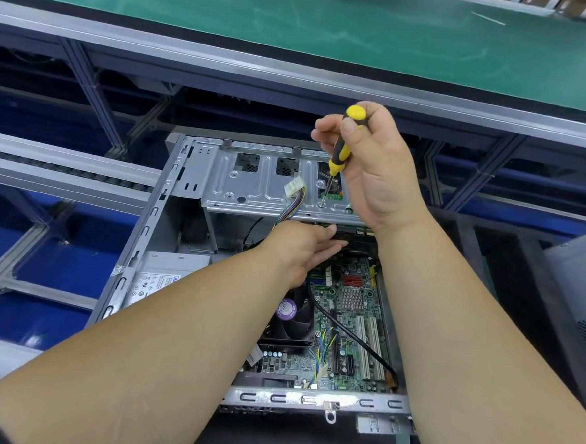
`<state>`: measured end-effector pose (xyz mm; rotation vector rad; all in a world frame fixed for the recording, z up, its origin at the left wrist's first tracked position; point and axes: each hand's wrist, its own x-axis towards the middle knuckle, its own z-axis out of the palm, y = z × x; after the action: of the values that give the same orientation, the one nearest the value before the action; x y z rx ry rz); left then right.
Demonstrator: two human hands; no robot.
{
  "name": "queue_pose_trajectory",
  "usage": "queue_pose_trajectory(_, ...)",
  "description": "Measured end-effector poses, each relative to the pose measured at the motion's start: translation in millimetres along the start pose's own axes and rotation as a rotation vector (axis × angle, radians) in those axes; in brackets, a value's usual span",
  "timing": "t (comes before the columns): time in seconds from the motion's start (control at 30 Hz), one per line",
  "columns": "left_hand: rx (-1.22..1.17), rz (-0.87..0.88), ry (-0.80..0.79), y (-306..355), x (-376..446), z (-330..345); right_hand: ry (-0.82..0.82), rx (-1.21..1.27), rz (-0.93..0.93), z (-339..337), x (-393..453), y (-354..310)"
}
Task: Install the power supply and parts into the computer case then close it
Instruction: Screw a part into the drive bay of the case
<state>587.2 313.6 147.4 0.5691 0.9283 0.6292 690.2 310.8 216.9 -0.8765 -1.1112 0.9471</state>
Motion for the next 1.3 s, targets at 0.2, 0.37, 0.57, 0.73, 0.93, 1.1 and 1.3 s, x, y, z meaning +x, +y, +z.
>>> queue_pose_trajectory(0.2,0.002,-0.01,-0.005,-0.5,2.7,-1.1,0.05,0.043,0.022,4.2,-1.6,-2.1)
queue_pose_trajectory(0.37,-0.006,-0.013,-0.001,-0.4,2.3,-0.6,0.033,0.028,0.009,1.8,-2.4,-0.7)
queue_pose_trajectory(0.57,0.003,-0.009,0.005,-0.8,2.9,0.1,0.003,0.0,0.009,-0.5,-1.3,-2.2)
queue_pose_trajectory(0.73,0.007,-0.003,-0.006,-0.5,2.7,0.5,0.056,0.068,0.016,1.1,-2.1,-2.5)
queue_pose_trajectory(0.93,-0.01,-0.01,-0.003,-1.0,3.9,-0.3,0.003,0.01,0.009,-1.4,-1.8,-1.3)
queue_pose_trajectory(1.1,-0.004,-0.02,-0.009,-1.5,5.5,-0.6,0.042,0.088,0.025,1.3,-1.4,-2.9)
queue_pose_trajectory(1.3,-0.007,-0.018,-0.012,-1.0,4.8,-0.4,0.038,0.031,0.01,-2.1,-1.6,0.2)
